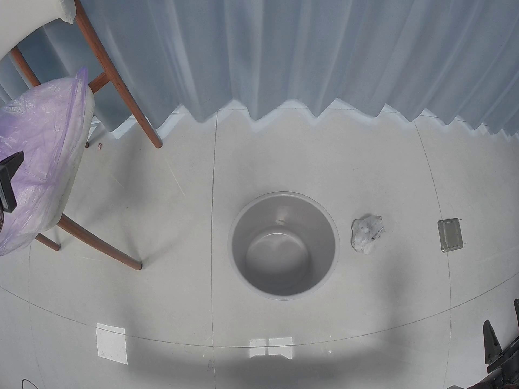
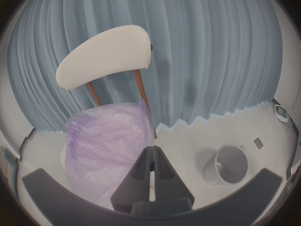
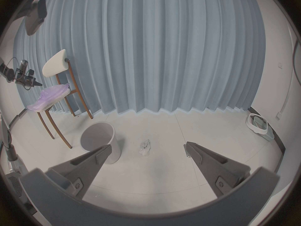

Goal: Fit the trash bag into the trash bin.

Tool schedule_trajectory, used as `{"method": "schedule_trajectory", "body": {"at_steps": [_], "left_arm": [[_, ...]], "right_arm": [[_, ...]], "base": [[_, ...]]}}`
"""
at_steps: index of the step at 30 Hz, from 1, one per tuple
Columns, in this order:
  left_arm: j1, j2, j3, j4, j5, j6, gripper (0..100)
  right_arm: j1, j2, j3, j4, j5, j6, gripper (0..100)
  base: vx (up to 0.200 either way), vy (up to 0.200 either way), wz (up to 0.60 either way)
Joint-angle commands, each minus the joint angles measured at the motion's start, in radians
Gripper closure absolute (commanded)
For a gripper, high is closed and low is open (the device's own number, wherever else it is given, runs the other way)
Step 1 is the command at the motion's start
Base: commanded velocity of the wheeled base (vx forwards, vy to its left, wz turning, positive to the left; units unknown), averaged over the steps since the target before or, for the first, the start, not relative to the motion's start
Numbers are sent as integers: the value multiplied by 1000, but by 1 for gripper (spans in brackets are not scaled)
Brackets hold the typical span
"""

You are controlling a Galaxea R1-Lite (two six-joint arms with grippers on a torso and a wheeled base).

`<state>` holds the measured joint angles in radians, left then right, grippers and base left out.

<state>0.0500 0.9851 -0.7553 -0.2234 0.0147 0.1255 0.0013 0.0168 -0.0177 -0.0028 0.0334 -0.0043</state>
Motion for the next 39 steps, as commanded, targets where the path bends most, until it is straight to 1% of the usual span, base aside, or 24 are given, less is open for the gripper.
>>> {"method": "schedule_trajectory", "body": {"at_steps": [1, 4, 5, 6, 7, 9, 11, 15, 16, 17, 20, 24, 25, 39], "left_arm": [[22, 125, -70, 1, 4, 0, 100], [22, 187, -122, 3, 19, 2, 100], [21, 219, -156, 4, 39, 2, 100], [21, 219, -156, 4, 39, 2, 100], [17, 259, -202, 9, 67, 6, 100], [19, 290, -236, 27, 88, 37, 100], [19, 307, -263, 55, 88, 75, 100], [21, 326, -269, 91, 96, 123, 100], [21, 326, -269, 91, 96, 126, 0], [19, 330, -268, 90, 94, 148, 0], [13, 359, -266, 67, 105, 157, 0], [11, 386, -269, 50, 157, 158, 0], [11, 394, -268, 41, 160, 158, 0], [13, 504, -263, -59, 162, 158, 0]], "right_arm": [[2, -9, 16, 0, 0, 0, 0], [3, -8, 18, 0, 0, 0, 0], [3, -8, 18, 0, 0, 0, 0], [3, -8, 18, 0, 0, 0, 0], [3, -8, 18, 0, 0, 0, 0], [3, -8, 18, 0, 0, 0, 0], [3, -8, 16, 0, 0, 0, 0], [3, -8, 18, 0, 0, 0, 0], [3, -8, 18, 0, 0, 0, 0], [3, -8, 18, 0, 0, 0, 0], [2, -9, 18, 0, 0, 0, 0], [2, -12, 18, 0, 0, 0, 0], [2, -12, 18, 0, 0, 0, 0], [2, -15, 18, 0, 0, 0, 0]], "base": [[0, 0, 0], [0, 0, 0], [0, 0, 0], [0, 0, 0], [0, 0, 0], [0, 0, 0], [0, 0, 0], [0, 0, 0], [0, 0, 0], [0, 0, 0], [0, 0, 0], [0, 0, 0], [0, 0, 0], [0, 0, 0]]}}
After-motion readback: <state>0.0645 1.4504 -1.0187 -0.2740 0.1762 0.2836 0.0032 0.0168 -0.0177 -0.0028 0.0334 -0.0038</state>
